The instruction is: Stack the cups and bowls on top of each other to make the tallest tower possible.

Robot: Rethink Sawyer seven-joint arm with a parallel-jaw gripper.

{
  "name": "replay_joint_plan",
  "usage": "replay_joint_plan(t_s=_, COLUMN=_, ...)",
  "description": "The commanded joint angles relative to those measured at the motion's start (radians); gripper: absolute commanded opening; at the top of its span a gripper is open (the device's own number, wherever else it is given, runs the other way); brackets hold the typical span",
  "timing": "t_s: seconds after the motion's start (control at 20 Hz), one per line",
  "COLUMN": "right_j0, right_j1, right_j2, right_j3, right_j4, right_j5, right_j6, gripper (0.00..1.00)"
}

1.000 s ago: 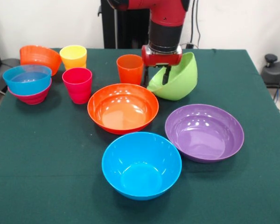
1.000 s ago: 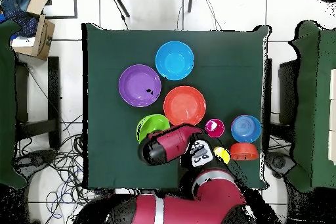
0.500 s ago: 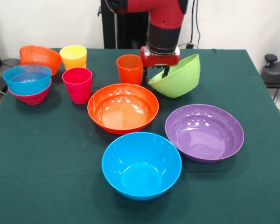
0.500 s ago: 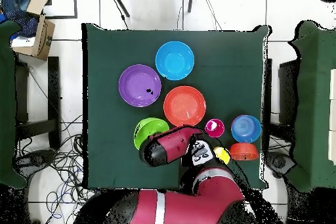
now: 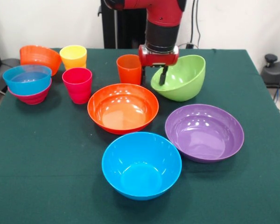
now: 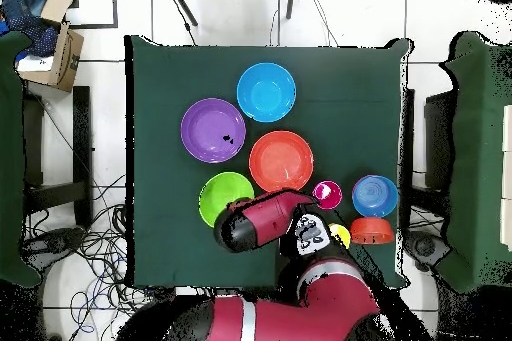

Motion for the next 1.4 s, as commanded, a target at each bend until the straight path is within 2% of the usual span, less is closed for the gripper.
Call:
replay_joint_plan(t_s=0.05, right_j0=-0.008, right_j1=0.005, right_j2=0.078, right_j3=-0.018, right_j4=-0.029, right_j5=-0.025, right_j6=0.01, gripper=1.0)
replay_joint_plan(t_s=0.5, right_j0=-0.024, right_j1=0.008, right_j2=0.109, right_j3=-0.036, right_j4=-0.017, right_j5=-0.024, right_j6=0.005, gripper=1.0)
replay_joint_plan(t_s=1.4, right_j0=0.021, right_j1=0.029, right_j2=0.13, right_j3=-0.095, right_j4=0.032, right_j5=-0.022, right_j6=0.054, gripper=1.0)
